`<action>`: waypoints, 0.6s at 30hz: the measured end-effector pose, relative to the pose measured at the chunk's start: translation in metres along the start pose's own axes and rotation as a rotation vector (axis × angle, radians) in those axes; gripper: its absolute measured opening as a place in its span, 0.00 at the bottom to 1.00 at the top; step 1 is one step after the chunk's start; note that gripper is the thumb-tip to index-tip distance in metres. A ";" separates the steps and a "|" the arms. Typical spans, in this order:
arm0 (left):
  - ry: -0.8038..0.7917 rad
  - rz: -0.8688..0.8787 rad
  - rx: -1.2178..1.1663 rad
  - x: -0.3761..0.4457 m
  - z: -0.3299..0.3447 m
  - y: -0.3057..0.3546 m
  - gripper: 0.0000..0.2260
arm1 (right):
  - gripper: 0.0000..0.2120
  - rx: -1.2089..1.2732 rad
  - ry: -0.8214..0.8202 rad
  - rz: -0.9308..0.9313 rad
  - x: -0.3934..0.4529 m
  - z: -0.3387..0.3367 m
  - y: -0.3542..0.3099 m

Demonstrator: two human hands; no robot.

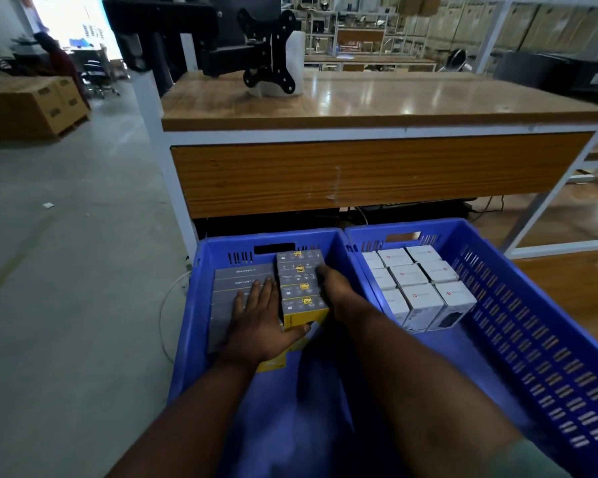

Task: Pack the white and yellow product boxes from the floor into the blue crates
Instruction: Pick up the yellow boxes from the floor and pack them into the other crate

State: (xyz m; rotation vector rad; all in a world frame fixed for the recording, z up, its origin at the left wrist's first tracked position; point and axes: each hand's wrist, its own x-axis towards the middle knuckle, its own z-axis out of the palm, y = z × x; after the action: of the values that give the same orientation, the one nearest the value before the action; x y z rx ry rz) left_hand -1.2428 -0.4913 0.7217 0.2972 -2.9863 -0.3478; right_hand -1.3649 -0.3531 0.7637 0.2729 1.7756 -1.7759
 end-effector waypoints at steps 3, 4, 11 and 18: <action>0.018 0.005 0.005 0.000 -0.001 0.001 0.51 | 0.15 -0.048 0.005 -0.064 0.009 0.005 -0.003; 0.027 0.006 0.014 0.000 -0.001 0.002 0.51 | 0.15 -0.055 0.006 -0.068 0.012 0.005 -0.004; 0.046 -0.007 0.013 -0.002 0.001 0.001 0.52 | 0.16 -0.076 0.049 -0.033 0.021 0.006 0.001; -0.123 -0.027 -0.074 0.000 -0.014 0.000 0.57 | 0.38 -0.287 0.171 -0.095 0.066 -0.004 0.015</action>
State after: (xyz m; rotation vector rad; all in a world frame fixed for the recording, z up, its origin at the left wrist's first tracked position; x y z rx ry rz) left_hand -1.2408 -0.4944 0.7348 0.3207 -3.0827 -0.4958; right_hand -1.4102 -0.3654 0.7150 0.2295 2.1692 -1.5723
